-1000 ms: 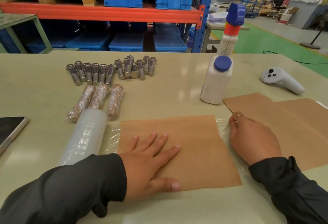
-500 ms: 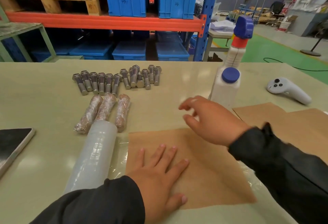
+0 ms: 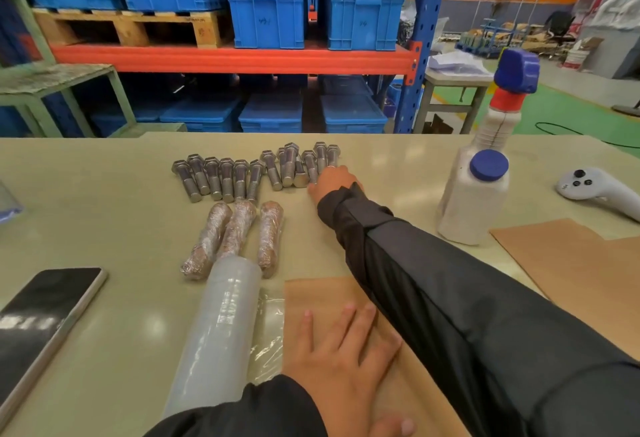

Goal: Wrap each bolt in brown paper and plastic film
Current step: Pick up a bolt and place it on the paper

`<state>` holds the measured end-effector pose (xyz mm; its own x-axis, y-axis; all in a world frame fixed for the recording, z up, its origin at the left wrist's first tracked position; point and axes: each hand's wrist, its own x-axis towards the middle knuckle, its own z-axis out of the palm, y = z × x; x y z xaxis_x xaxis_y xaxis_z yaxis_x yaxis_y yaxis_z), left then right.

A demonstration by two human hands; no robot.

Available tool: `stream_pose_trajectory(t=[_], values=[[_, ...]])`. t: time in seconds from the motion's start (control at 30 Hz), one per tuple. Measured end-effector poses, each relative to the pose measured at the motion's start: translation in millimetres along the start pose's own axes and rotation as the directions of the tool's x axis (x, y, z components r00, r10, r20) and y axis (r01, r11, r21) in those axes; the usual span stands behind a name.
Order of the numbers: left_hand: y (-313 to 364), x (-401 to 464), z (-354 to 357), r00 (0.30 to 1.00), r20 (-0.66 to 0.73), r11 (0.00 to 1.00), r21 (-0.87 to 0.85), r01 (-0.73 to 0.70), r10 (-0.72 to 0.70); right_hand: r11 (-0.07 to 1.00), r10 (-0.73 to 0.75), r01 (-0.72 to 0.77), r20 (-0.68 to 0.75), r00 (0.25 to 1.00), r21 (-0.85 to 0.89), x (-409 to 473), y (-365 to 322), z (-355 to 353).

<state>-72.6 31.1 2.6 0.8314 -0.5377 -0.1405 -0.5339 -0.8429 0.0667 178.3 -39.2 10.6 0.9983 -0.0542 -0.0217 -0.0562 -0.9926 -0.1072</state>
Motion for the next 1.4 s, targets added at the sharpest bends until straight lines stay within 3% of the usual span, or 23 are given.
stream_pose_trajectory(t=[0.1, 0.2, 0.23, 0.33, 0.53, 0.6, 0.73, 0.83, 0.97, 1.1, 1.23, 1.4], values=[[-2, 3, -3, 1.000, 0.016, 0.999, -0.034, -0.009, 0.010, 0.998, -0.039, 0.040, 0.023, 0.999, -0.039, 9, -4, 2], [-3, 6, -4, 0.990, 0.124, 0.993, -0.105, -0.047, 0.060, 0.999, -0.028, 0.030, 0.059, 0.998, -0.040, 12, -8, 7], [-5, 8, 2, 0.992, 0.079, 0.991, -0.097, -0.092, 0.099, 0.998, -0.028, 0.031, 0.070, 0.997, -0.053, 11, -9, 6], [-5, 11, 6, 0.989, 0.108, 0.993, -0.073, -0.090, 0.098, 0.985, -0.075, 0.091, 0.113, 0.991, -0.145, 4, -3, 3], [-7, 11, 6, 0.976, 0.175, 0.991, -0.067, -0.120, 0.130, 0.977, -0.110, 0.134, 0.150, 0.983, -0.165, -36, 21, -24], [-7, 11, 6, 0.972, 0.187, 0.990, -0.049, -0.133, 0.140, 0.973, -0.136, 0.152, 0.103, 0.985, -0.172, -47, 24, -28], [-6, 10, -3, 0.986, 0.037, 0.985, 0.053, -0.162, 0.160, 0.987, -0.116, 0.117, 0.017, 0.993, -0.108, -58, 29, -21], [-6, 8, -10, 0.955, -0.204, 0.968, 0.169, -0.183, 0.216, 0.999, -0.026, 0.025, -0.026, 0.999, -0.045, -63, 45, -26], [-9, 3, -15, 0.935, -0.298, 0.974, 0.174, -0.147, 0.194, 0.999, -0.021, 0.023, -0.065, 0.998, 0.027, -80, 74, -46], [-12, -2, -24, 0.927, -0.326, 0.981, 0.115, -0.154, 0.183, 0.973, -0.206, 0.211, -0.068, 0.976, 0.097, -131, 108, -64], [-10, -3, -23, 0.947, -0.275, 0.973, 0.203, -0.111, 0.166, 0.897, -0.424, 0.427, -0.051, 0.904, 0.110, -193, 121, -55], [-6, -11, -19, 0.917, -0.260, 0.920, 0.332, -0.209, 0.302, 0.858, -0.498, 0.495, -0.014, 0.867, 0.139, -231, 123, -27]])
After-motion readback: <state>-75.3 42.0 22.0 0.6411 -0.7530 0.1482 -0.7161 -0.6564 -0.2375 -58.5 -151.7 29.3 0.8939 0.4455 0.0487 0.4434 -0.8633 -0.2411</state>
